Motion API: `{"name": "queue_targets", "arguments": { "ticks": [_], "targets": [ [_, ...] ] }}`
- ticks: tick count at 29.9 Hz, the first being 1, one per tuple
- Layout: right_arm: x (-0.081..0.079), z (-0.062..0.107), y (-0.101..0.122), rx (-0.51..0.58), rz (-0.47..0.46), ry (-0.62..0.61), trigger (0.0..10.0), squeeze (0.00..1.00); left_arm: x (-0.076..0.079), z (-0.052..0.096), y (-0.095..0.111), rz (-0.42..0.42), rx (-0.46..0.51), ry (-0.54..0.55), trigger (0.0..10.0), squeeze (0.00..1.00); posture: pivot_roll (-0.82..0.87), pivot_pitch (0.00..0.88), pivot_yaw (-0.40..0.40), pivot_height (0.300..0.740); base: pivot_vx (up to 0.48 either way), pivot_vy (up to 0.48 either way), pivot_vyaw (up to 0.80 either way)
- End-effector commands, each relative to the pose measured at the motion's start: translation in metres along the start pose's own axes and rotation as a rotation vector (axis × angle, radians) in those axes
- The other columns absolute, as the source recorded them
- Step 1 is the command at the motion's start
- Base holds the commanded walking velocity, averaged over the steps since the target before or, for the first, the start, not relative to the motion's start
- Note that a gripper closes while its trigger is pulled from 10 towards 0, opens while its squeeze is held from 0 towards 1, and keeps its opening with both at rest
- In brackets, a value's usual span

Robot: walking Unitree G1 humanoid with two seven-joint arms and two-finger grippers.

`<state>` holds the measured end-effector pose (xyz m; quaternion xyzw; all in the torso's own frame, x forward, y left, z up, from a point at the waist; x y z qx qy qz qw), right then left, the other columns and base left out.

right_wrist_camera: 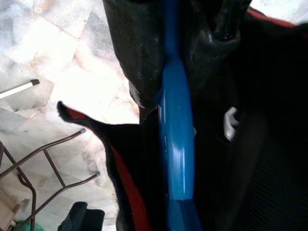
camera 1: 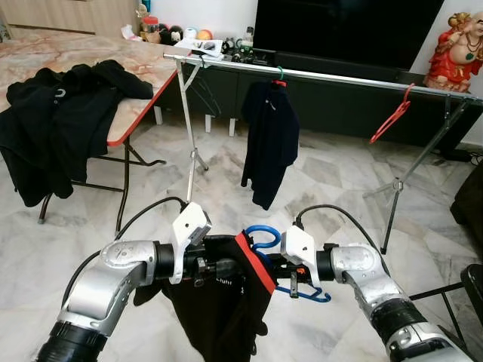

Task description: Hang hanger

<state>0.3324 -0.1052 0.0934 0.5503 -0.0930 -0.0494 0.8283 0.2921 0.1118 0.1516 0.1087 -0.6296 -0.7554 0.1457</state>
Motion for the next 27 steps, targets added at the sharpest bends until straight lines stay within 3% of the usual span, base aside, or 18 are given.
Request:
{"name": "queue_targets", "arguments": {
  "ticks": [1,6,15,22,24,27],
  "targets": [
    [0.008,0.010,0.008,0.037,0.020,-0.047,0.0,0.00,0.006,-0.002,0.004,0.006,0.025,-0.023,0.0,0.98,0.13,0.047,-0.088,0.740,0.000,0.000,0.00],
    [0.003,0.020,-0.007,0.016,-0.005,-0.078,0.0,0.00,0.014,-0.001,0.004,0.049,0.066,-0.032,0.0,0.98,0.13,0.032,-0.070,0.740,0.000,0.000,0.00],
    [-0.008,0.035,-0.028,0.008,-0.071,-0.138,0.0,0.00,0.009,-0.005,0.010,0.104,0.161,0.030,0.0,0.99,0.13,0.020,-0.060,0.740,0.000,0.000,0.00],
    [-0.009,0.037,-0.030,0.026,-0.093,-0.185,0.0,0.00,0.007,-0.005,0.019,0.167,0.275,0.075,0.0,0.99,0.12,0.019,-0.056,0.740,0.000,0.000,0.00],
    [-0.009,0.036,-0.029,0.032,-0.093,-0.194,0.0,0.00,0.007,-0.005,0.019,0.169,0.276,0.075,0.0,0.98,0.13,0.020,-0.056,0.740,0.000,0.000,0.00],
    [-0.002,0.033,-0.023,0.054,-0.082,-0.248,0.0,0.00,0.008,-0.006,0.011,0.125,0.197,0.085,0.0,0.98,0.13,0.016,-0.055,0.740,0.000,0.000,0.00]
  ]
}}
Point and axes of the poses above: a point about 5 cm out from each wrist's last joint towards the gripper, its own z axis pointing back from the gripper into the wrist, its own y axis along the axis of the wrist's last joint, x = y × z, the point moved 2 cm from there along -z, pointing out of the wrist towards the gripper, and after that the axes turned 2 degrees about -z, right-handed, at the moved point
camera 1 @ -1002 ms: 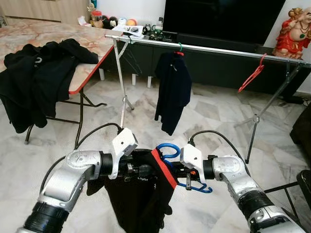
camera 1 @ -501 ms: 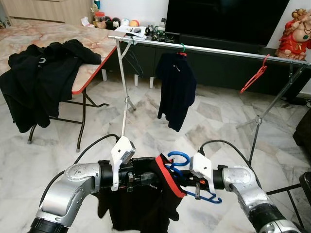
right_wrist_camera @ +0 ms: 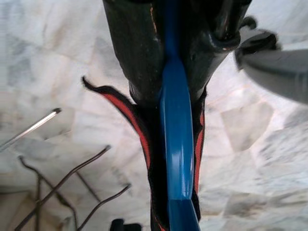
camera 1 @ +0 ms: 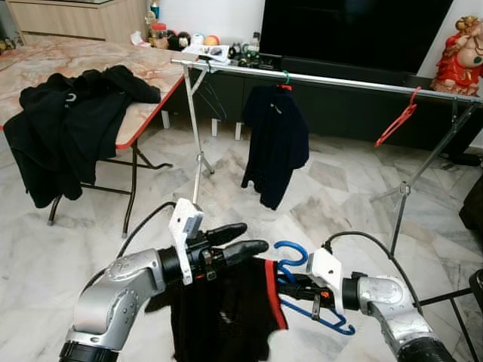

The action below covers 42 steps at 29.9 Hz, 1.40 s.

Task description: Hang hanger

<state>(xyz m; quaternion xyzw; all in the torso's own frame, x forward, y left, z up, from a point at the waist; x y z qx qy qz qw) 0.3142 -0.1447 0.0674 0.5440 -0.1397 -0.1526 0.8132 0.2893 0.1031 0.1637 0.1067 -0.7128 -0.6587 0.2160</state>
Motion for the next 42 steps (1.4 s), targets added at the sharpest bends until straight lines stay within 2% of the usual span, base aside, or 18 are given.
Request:
{"name": "queue_targets", "arguments": {
  "ticks": [1,2,3,8,11,12,17,18,23,26,28,29,32,35,41,42],
  "targets": [
    [0.010,0.002,0.018,0.069,0.031,-0.049,0.0,0.00,0.002,0.000,-0.002,-0.032,-0.034,0.001,0.0,0.98,0.13,0.016,-0.055,0.740,0.000,0.000,0.00],
    [0.011,0.001,0.020,0.075,0.033,-0.061,0.0,0.00,0.000,0.002,-0.003,-0.057,-0.054,0.018,8.7,0.00,0.13,0.014,-0.053,0.740,0.000,0.000,0.00],
    [0.013,-0.001,0.023,0.089,0.032,-0.068,0.0,0.00,-0.004,0.004,-0.005,-0.081,-0.085,0.037,10.0,0.00,0.13,0.015,-0.053,0.740,0.000,0.000,0.00],
    [0.016,-0.005,0.034,0.134,0.029,-0.085,0.0,0.00,-0.012,0.011,-0.008,-0.119,-0.132,0.083,10.0,0.00,0.14,0.015,-0.053,0.740,0.000,0.000,0.00],
    [0.026,-0.005,0.045,0.153,0.054,-0.151,0.0,0.00,-0.032,0.028,-0.015,-0.166,-0.188,0.234,10.0,0.00,0.15,0.016,-0.046,0.740,0.000,0.000,0.00],
    [0.030,-0.005,0.047,0.138,0.071,-0.172,0.0,0.00,-0.045,0.037,-0.019,-0.191,-0.212,0.337,10.0,0.00,0.14,0.021,-0.044,0.740,0.000,0.000,0.00],
    [0.028,0.000,0.046,0.104,0.107,-0.099,0.0,0.00,-0.051,0.055,-0.038,-0.173,-0.274,0.396,10.0,0.00,0.15,0.032,-0.054,0.740,0.000,0.000,0.00],
    [0.029,0.002,0.045,0.089,0.115,-0.101,0.0,0.00,-0.050,0.059,-0.044,-0.164,-0.292,0.402,10.0,1.00,0.15,0.031,-0.062,0.740,0.000,0.000,0.00],
    [0.039,0.016,0.049,0.025,0.169,-0.061,0.0,0.00,-0.052,0.090,-0.078,-0.154,-0.441,0.478,10.0,1.00,0.15,0.029,-0.074,0.740,0.000,0.000,0.00],
    [0.041,0.018,0.051,0.019,0.177,-0.062,0.0,0.00,-0.053,0.093,-0.083,-0.161,-0.458,0.492,10.0,1.00,0.15,0.029,-0.074,0.740,0.000,0.000,0.00],
    [0.044,0.021,0.056,0.013,0.190,-0.042,0.0,0.00,-0.057,0.100,-0.092,-0.158,-0.473,0.538,10.0,1.00,0.14,0.024,-0.082,0.740,0.000,0.000,0.00],
    [0.044,0.021,0.056,0.013,0.190,-0.042,0.0,0.00,-0.057,0.100,-0.092,-0.158,-0.473,0.538,10.0,1.00,0.14,0.024,-0.082,0.740,0.000,0.000,0.00],
    [0.045,0.027,0.067,0.018,0.220,0.017,0.0,0.00,-0.064,0.105,-0.105,-0.143,-0.473,0.637,10.0,1.00,0.14,0.019,-0.086,0.740,0.000,0.000,0.00],
    [0.045,0.029,0.069,0.016,0.230,0.029,0.0,0.00,-0.066,0.105,-0.108,-0.140,-0.466,0.660,10.0,1.00,0.13,0.017,-0.087,0.740,0.000,0.000,0.00],
    [0.041,0.032,0.074,0.020,0.256,0.079,0.0,0.00,-0.073,0.095,-0.104,-0.153,-0.404,0.696,10.0,1.00,0.12,0.016,-0.091,0.740,0.000,0.000,0.00],
    [0.040,0.032,0.075,0.022,0.259,0.093,0.0,0.00,-0.074,0.091,-0.103,-0.153,-0.387,0.682,10.0,0.00,0.12,0.019,-0.093,0.740,0.000,0.000,0.00]
  ]
}}
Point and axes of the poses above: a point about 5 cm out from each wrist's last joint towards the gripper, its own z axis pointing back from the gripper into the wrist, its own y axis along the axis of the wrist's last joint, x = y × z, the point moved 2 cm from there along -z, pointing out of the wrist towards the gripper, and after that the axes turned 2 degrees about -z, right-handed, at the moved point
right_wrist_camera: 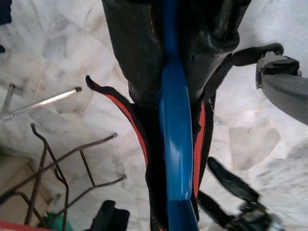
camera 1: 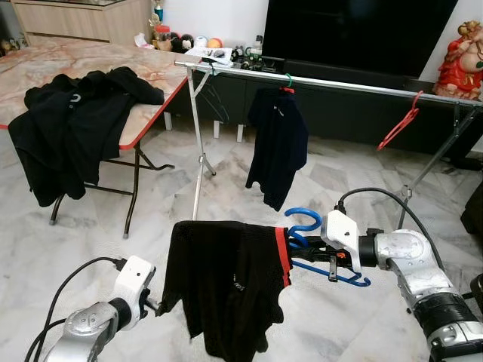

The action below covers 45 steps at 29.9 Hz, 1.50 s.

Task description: Hang hanger

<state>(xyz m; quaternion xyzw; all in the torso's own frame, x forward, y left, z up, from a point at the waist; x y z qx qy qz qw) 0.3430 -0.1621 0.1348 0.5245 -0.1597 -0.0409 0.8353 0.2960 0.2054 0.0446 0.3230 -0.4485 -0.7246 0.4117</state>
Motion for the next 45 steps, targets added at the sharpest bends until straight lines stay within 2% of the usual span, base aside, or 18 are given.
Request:
{"name": "queue_targets", "arguments": {
  "ticks": [1,11,17,18,19,34,45],
  "targets": [
    [0.004,0.004,0.016,0.045,0.046,0.013,0.0,0.00,0.003,-0.007,0.006,0.002,0.036,-0.035,10.0,0.00,0.12,0.019,-0.093,0.740,0.000,0.000,0.00],
    [0.001,0.003,0.023,0.066,0.058,0.057,0.0,0.00,0.012,-0.023,0.017,-0.027,0.056,-0.118,10.0,0.00,0.10,0.035,-0.096,0.740,0.000,0.000,0.00],
    [0.003,0.003,0.028,0.078,0.068,0.047,0.0,0.00,0.017,-0.027,0.019,-0.023,0.060,-0.171,10.0,0.00,0.10,0.038,-0.097,0.740,0.000,0.000,0.00],
    [0.005,0.003,0.030,0.084,0.069,0.042,0.0,0.00,0.018,-0.028,0.018,-0.013,0.063,-0.178,2.9,0.00,0.09,0.041,-0.097,0.740,0.000,0.000,0.00],
    [0.005,0.002,0.031,0.086,0.070,0.041,0.0,0.00,0.018,-0.029,0.018,-0.003,0.065,-0.180,0.0,0.00,0.09,0.041,-0.098,0.740,0.000,0.000,0.00],
    [0.007,-0.001,0.034,0.093,0.071,0.028,0.0,0.00,0.020,-0.031,0.017,0.011,0.077,-0.190,0.0,0.00,0.10,0.044,-0.104,0.740,0.000,0.000,0.00],
    [0.006,-0.003,0.032,0.093,0.063,0.020,0.0,0.00,0.017,-0.031,0.023,0.038,0.121,-0.166,0.0,0.00,0.10,0.035,-0.102,0.740,0.000,0.000,0.00]
  ]
}}
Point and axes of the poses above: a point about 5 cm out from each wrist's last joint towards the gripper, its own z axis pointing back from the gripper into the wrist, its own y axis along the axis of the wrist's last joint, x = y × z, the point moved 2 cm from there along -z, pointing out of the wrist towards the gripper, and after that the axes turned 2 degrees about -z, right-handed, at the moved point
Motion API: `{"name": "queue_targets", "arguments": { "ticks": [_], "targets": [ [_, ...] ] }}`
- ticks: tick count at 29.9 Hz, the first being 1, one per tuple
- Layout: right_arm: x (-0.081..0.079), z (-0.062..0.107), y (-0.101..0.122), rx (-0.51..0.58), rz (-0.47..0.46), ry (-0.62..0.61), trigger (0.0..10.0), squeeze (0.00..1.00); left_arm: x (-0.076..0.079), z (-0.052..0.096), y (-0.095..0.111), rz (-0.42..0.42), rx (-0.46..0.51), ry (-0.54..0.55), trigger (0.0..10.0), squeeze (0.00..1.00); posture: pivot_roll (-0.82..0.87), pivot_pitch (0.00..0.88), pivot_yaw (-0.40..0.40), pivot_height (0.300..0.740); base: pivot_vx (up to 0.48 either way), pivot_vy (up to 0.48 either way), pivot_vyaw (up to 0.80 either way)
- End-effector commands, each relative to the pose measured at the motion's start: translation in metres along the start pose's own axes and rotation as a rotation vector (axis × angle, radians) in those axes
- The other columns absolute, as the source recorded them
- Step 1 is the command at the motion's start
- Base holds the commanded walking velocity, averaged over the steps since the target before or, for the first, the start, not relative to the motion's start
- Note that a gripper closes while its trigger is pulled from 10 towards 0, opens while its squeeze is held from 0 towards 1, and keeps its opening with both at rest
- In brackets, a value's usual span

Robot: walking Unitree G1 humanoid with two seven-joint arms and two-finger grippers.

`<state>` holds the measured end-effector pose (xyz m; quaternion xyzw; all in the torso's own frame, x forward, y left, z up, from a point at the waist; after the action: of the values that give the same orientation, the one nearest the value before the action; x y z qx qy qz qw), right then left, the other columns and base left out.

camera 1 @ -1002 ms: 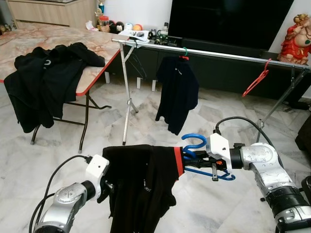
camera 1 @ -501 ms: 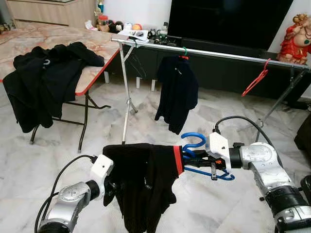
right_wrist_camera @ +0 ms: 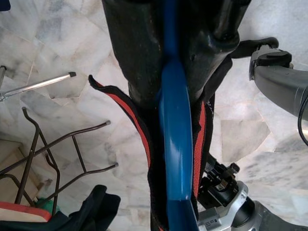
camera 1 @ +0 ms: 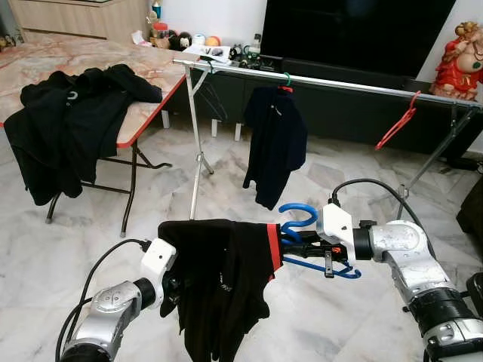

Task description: Hang hanger

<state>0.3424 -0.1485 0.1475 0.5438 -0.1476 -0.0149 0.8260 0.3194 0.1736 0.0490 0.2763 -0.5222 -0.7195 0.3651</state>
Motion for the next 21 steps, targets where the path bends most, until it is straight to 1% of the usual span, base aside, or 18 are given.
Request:
{"name": "queue_targets", "arguments": {
  "ticks": [1,14,21],
  "targets": [
    [0.0070,0.0026,0.0142,0.043,0.041,-0.026,0.0,0.00,-0.0004,-0.0014,0.0033,0.010,0.019,0.001,0.0,0.00,0.10,0.035,-0.102,0.740,0.000,0.000,0.00],
    [0.0069,0.0030,0.0079,0.031,0.027,-0.051,0.0,0.00,-0.0017,-0.0007,0.0064,0.014,0.042,0.002,0.0,0.00,0.10,0.021,-0.096,0.740,0.000,0.000,0.00],
    [0.0066,0.0025,0.0064,0.029,0.022,-0.057,0.0,0.00,0.0011,-0.0016,0.0083,0.019,0.051,-0.020,0.0,0.00,0.09,0.017,-0.095,0.740,0.000,0.000,0.00]
  ]
}}
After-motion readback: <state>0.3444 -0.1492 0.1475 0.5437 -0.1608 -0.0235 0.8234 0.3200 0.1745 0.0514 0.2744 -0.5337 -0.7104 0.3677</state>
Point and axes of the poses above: a point about 5 cm out from each wrist's last joint towards the gripper, its own z axis pointing back from the gripper into the wrist, its own y axis along the axis of the wrist's last joint, x = y × z, the point moved 2 cm from there along -z, pointing out of the wrist towards the gripper, and after that the axes turned 2 degrees about -z, right-handed, at the moved point
